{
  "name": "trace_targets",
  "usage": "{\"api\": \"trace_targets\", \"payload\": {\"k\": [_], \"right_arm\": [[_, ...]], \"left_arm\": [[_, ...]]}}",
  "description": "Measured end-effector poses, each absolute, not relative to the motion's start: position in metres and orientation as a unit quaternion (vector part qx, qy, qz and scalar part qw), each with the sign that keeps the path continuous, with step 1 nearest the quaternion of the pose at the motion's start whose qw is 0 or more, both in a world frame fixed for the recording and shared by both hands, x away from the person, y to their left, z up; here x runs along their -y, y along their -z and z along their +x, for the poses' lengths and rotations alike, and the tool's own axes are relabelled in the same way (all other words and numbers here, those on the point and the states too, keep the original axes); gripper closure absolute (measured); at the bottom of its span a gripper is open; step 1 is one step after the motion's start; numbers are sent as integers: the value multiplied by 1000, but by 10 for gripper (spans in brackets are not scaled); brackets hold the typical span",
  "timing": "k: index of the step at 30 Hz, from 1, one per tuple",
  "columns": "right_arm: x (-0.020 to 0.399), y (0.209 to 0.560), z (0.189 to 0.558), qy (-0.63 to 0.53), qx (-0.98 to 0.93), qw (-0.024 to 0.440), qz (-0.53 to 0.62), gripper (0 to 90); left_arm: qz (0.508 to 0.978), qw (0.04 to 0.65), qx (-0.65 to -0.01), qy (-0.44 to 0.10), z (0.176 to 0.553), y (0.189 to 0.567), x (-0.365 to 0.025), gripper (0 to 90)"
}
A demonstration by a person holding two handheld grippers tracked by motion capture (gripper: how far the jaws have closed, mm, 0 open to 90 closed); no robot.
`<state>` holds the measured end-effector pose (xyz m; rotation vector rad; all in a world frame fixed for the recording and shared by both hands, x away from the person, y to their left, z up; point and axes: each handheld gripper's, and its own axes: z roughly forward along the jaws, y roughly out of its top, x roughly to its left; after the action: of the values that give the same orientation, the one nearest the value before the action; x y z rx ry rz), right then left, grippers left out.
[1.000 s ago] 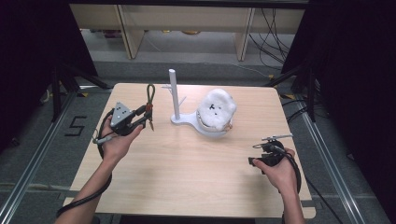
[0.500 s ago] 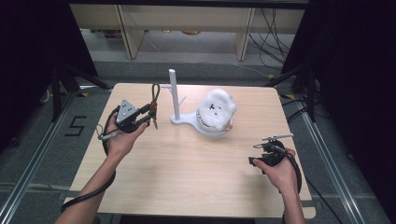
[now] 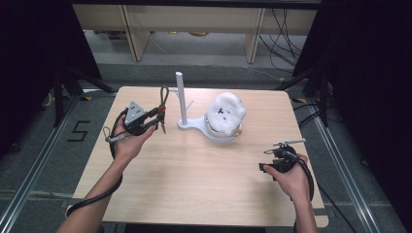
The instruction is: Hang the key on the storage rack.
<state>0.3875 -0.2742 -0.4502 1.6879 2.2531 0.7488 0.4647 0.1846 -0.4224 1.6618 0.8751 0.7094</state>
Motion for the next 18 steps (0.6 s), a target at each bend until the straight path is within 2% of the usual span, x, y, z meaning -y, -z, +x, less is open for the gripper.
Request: {"api": "trace_targets", "payload": {"k": [18], "right_arm": [[275,449,386,-256,-764,113,582,402]], "left_arm": [[700,537,-374,-285,476,425,-181,673]]}}
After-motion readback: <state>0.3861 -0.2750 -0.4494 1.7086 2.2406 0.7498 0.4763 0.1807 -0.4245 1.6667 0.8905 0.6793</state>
